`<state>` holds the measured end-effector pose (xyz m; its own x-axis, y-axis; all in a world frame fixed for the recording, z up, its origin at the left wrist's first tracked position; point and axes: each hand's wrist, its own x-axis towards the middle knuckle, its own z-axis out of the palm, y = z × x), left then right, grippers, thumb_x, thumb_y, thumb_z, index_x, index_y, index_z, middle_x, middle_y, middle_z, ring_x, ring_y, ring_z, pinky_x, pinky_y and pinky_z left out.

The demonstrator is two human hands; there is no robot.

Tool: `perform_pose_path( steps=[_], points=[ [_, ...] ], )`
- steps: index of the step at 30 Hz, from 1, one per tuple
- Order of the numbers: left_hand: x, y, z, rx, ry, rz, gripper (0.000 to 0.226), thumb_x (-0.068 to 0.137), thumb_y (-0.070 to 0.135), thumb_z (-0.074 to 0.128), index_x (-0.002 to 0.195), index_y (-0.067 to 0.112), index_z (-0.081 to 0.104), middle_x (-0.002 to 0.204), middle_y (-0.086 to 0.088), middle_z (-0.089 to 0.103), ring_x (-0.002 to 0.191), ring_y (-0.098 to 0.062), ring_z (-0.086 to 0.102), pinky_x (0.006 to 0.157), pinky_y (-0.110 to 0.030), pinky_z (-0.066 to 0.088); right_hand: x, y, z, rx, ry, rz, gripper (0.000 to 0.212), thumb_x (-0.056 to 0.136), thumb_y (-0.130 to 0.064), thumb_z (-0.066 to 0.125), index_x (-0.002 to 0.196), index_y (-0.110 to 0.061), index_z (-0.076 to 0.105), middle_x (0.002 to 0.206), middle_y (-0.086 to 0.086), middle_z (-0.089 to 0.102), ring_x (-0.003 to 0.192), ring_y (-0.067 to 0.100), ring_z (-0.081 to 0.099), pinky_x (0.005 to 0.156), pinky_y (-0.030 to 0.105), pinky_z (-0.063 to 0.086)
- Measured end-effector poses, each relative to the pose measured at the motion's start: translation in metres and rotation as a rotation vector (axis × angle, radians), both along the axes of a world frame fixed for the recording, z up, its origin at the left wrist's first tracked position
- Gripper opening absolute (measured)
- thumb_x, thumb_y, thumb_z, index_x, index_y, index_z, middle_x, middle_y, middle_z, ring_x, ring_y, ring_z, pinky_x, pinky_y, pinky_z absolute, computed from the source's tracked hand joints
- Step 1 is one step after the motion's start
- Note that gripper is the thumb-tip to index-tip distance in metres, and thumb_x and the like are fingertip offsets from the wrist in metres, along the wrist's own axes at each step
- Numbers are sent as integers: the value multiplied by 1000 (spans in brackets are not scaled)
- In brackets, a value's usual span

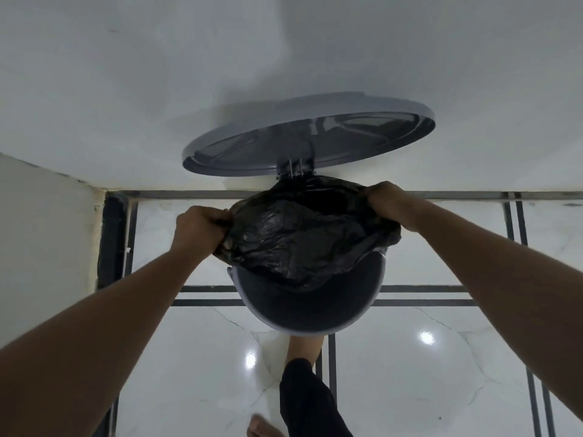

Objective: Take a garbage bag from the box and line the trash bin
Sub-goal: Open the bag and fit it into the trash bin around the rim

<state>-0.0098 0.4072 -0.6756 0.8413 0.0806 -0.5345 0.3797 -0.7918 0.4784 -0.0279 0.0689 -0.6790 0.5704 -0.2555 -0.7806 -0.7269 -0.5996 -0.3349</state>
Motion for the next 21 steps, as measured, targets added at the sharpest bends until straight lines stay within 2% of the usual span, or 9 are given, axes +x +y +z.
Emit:
perform_pose_path(
  steps=[2, 4, 7, 9, 10, 13, 15, 18, 21],
  points=[
    [-10, 3, -1, -52, 36, 52, 22, 96, 13, 68, 113, 17, 81, 98, -11, 80, 96, -31, 73, 82, -29, 52, -13, -9, -5, 37, 6, -122, 30, 97, -19, 52, 101, 4, 70, 87, 13, 69, 73, 26, 65, 64, 35, 54],
    [-16, 4, -1, -112, 227, 79, 25, 99, 15, 58, 106, 20, 81, 70, -4, 70, 66, -26, 62, 62, -32, 47, -31, -18, -10, 99, 21, -267, 24, 91, -18, 57, 93, 2, 70, 75, 14, 64, 59, 25, 61, 54, 30, 50],
    [-20, 11, 5, -292, 562, 253, 19, 95, 21, 51, 84, 19, 66, 79, 0, 61, 71, -19, 54, 60, -27, 37, -59, -29, -12, 316, 62, -566, 11, 89, -18, 62, 93, -10, 68, 80, 7, 58, 62, 17, 55, 53, 25, 43],
    [-28, 19, 9, -396, 645, 261, 13, 91, 31, 60, 85, 24, 68, 89, 4, 64, 79, -18, 52, 59, -27, 35, -75, -32, -10, 411, 83, -640, 10, 89, -15, 61, 94, -13, 69, 83, 3, 55, 65, 15, 51, 51, 24, 39],
    [-32, 23, 11, -395, 642, 197, 7, 88, 30, 67, 92, 27, 72, 91, 5, 65, 80, -17, 50, 58, -28, 34, -82, -33, -10, 413, 87, -626, 13, 88, -13, 60, 94, -14, 72, 84, 3, 55, 69, 15, 51, 52, 25, 39],
    [-49, 25, 12, -314, 496, 4, 48, 76, 7, 81, 115, 31, 70, 89, 1, 63, 62, -14, 47, 52, -28, 34, -97, -26, -3, 348, 70, -505, 35, 84, 0, 55, 107, -17, 75, 89, 5, 62, 81, 20, 55, 62, 28, 43],
    [-61, 18, 16, -254, 354, -11, 58, 66, 10, 81, 120, 26, 66, 81, 1, 60, 49, -12, 47, 49, -25, 39, -104, -18, 2, 280, 42, -453, 46, 82, 7, 53, 112, -20, 75, 86, 7, 63, 77, 24, 56, 61, 28, 43],
    [-76, 13, 17, -217, 210, 4, 82, 52, 30, 78, 132, 26, 62, 97, -2, 64, 76, -29, 69, 67, -33, 54, -113, -9, 5, 132, 12, -392, 48, 77, 3, 54, 111, -26, 73, 79, 5, 68, 64, 25, 62, 62, 34, 56],
    [-95, 15, 13, -168, -49, 39, 80, 70, 20, 86, 142, 40, 59, 114, 4, 61, 84, -22, 72, 80, -27, 57, -126, 1, 12, -18, -28, -300, 41, 84, -8, 59, 114, -35, 67, 86, -2, 72, 71, 25, 68, 84, 40, 61]
  ],
)
